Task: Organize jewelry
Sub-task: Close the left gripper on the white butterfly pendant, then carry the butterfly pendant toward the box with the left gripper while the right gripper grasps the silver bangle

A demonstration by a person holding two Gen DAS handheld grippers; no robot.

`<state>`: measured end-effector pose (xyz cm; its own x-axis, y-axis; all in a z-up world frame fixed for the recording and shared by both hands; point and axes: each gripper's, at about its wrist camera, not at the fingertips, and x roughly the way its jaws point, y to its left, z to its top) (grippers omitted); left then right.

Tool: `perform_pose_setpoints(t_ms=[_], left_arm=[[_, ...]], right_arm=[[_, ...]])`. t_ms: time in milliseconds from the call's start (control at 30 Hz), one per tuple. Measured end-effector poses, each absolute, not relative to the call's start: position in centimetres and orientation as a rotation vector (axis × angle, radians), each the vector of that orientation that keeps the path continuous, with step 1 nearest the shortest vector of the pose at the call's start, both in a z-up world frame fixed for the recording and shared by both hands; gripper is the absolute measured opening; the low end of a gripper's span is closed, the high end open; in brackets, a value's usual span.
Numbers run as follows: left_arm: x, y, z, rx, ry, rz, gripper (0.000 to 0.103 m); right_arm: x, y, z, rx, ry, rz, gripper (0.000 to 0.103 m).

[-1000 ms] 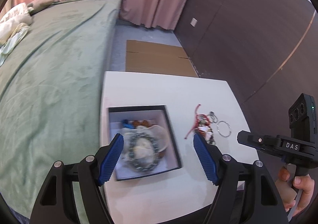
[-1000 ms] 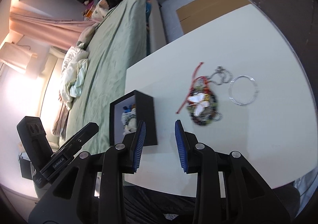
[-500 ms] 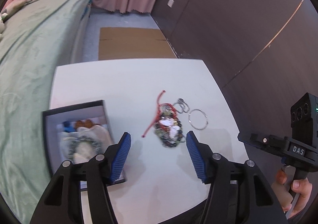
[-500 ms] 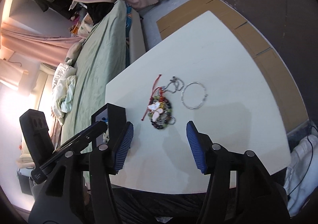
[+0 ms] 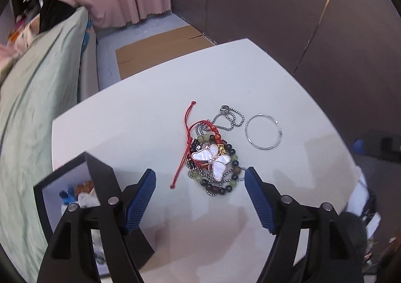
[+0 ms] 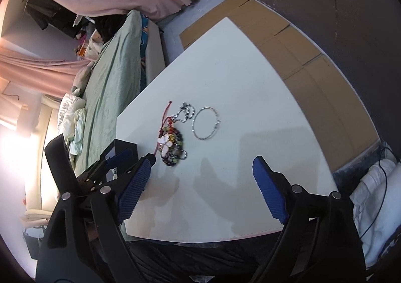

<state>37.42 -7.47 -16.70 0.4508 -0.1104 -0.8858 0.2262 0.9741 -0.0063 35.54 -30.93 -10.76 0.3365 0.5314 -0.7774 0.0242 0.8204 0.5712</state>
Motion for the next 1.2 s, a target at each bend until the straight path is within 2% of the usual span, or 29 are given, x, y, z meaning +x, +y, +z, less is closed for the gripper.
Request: perform_pose_setpoints(t_ms=[133,633,700,733,1200], left_arm=[[38.0,-8.1,-17.6,0.153,1.072,-0.211,0.07],[41.5,-9.0,-20.8,0.186,1.129,-0.233,0.054],[41.5,-8.8,-20.8,0.166,1.128,-0.253,0.043],[41.4,-8.9,-20.7,0.162,1.129,-0.265,0.04],[39.2,-6.3,-16.7,0.079,1.068,-0.248,0.04]], right_arm=[[35.2,-31.8,-11.1,0.55,1.191,0.339,0.084],[34.3,-33.5,-11.9,0.56,1.198,0.296,0.084],[34.4,-33.5,-11.9,0.563,1.198,0.294,0.084],[34.4,-33.5,-12.0,0.564,1.198,0.293,0.084],[36.5,-30.9,-12.4,0.523,1.199,0.325,0.083]])
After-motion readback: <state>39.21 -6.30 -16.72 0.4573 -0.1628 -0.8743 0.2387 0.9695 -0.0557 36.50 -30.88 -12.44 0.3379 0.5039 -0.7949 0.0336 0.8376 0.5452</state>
